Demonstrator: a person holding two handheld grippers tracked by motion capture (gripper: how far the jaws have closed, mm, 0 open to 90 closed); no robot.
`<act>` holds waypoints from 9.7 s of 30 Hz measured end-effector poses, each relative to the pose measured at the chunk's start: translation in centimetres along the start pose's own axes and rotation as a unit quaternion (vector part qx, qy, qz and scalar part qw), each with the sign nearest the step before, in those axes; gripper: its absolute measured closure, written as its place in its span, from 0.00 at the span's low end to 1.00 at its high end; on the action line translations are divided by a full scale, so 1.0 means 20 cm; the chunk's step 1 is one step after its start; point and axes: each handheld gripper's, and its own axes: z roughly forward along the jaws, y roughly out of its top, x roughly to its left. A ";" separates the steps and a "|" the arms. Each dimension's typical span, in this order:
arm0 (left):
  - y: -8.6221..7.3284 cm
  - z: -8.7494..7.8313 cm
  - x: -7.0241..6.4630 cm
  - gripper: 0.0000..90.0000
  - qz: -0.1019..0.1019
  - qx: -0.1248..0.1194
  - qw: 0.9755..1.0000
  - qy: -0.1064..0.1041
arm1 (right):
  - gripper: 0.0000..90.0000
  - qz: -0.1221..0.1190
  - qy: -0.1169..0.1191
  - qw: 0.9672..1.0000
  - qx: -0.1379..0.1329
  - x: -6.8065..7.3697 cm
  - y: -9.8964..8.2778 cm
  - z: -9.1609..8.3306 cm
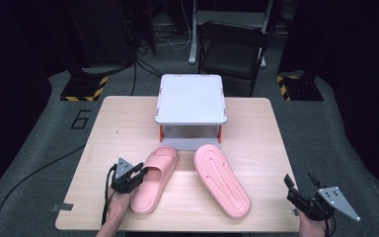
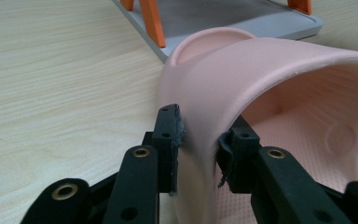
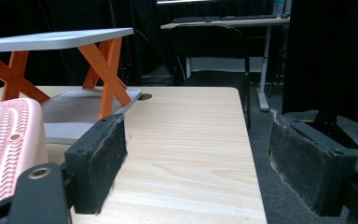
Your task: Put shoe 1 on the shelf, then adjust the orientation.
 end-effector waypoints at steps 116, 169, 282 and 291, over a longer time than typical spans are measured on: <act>0.32 0.55 -0.18 0.19 0.001 0.000 0.999 0.052 | 0.22 -0.011 0.017 1.000 -0.012 0.02 0.02 -0.02; 0.12 -0.37 0.13 0.22 -0.052 -0.097 0.993 -0.031 | 0.21 -0.032 0.080 0.996 0.023 0.15 0.00 0.09; -0.05 -0.57 0.27 0.23 -0.057 -0.097 0.992 0.060 | 0.75 -0.077 0.063 0.972 0.214 0.03 -0.18 0.56; -0.04 -0.56 0.25 0.23 -0.054 -0.096 0.992 0.056 | 0.84 -0.088 0.115 0.970 0.195 0.03 -0.17 0.53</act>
